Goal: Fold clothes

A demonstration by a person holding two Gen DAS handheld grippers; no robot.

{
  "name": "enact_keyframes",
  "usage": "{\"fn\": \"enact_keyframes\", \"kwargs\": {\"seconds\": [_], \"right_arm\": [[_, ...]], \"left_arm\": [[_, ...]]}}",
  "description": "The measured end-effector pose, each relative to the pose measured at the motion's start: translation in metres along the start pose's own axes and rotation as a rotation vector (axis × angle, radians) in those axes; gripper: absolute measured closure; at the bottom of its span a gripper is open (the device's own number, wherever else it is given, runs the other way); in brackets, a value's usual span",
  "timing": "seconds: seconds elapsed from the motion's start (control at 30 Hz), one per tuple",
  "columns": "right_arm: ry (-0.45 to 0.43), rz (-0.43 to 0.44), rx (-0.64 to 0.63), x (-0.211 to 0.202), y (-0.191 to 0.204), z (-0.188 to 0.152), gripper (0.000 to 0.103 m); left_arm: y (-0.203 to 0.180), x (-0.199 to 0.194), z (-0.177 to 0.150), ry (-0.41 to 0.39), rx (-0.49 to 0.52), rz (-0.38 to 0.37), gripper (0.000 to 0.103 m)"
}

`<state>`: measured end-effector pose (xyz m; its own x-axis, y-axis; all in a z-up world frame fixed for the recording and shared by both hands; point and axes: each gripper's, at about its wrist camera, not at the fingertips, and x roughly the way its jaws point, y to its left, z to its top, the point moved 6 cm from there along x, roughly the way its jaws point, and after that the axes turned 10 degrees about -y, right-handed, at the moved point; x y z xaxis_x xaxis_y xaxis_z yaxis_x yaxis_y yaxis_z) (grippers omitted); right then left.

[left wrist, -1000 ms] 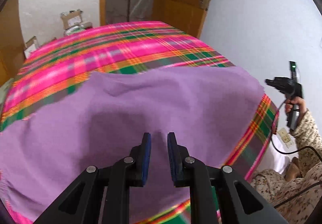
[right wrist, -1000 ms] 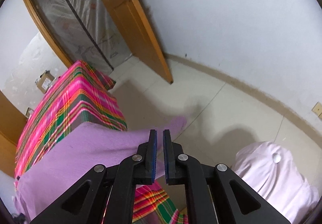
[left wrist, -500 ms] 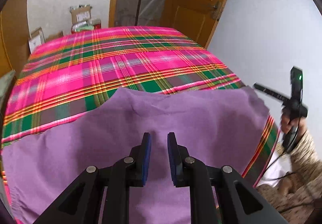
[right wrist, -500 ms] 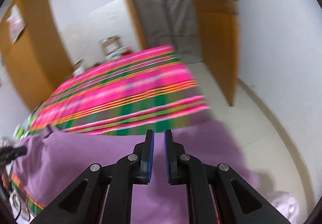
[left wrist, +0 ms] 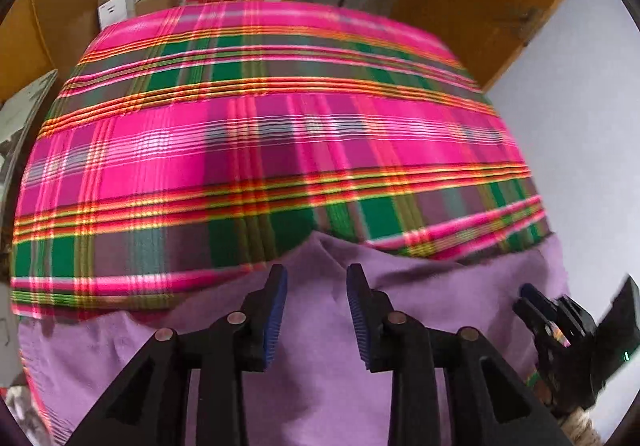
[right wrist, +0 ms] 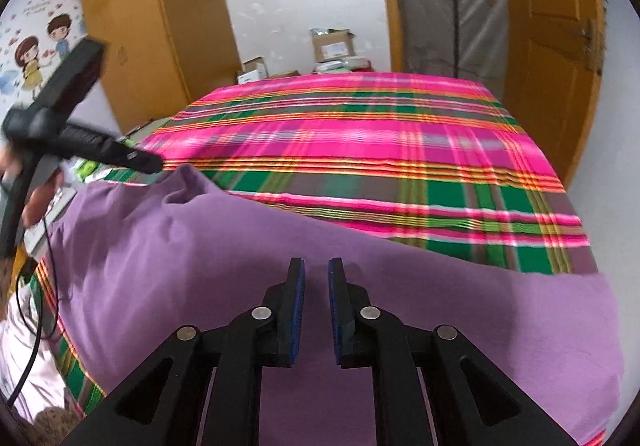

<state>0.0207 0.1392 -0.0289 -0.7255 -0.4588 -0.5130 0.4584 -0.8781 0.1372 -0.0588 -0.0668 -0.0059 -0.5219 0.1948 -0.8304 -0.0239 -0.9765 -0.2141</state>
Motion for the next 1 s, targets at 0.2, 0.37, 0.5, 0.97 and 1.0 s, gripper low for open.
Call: {"fn": "enact_keyframes", "kwargs": {"seconds": [0.2, 0.37, 0.5, 0.97, 1.0], "right_arm": [[-0.009, 0.040, 0.025, 0.007, 0.008, 0.007, 0.082], [0.005, 0.059, 0.049, 0.016, 0.009, 0.011, 0.082], [0.007, 0.080, 0.037, 0.022, 0.013, 0.016, 0.082], [0.017, 0.125, 0.013, 0.032, 0.020, 0.021, 0.082], [0.019, 0.125, 0.010, 0.033, 0.020, 0.021, 0.082]], "left_arm": [[0.003, 0.022, 0.007, 0.120, 0.008, 0.063, 0.071], [-0.002, 0.025, 0.015, 0.141, 0.005, 0.053, 0.071], [-0.003, 0.036, 0.011, 0.207, 0.029, 0.083, 0.071], [-0.001, 0.036, 0.027, 0.228, 0.030, 0.103, 0.095], [0.001, 0.034, 0.032, 0.209, 0.019, 0.096, 0.095]]}}
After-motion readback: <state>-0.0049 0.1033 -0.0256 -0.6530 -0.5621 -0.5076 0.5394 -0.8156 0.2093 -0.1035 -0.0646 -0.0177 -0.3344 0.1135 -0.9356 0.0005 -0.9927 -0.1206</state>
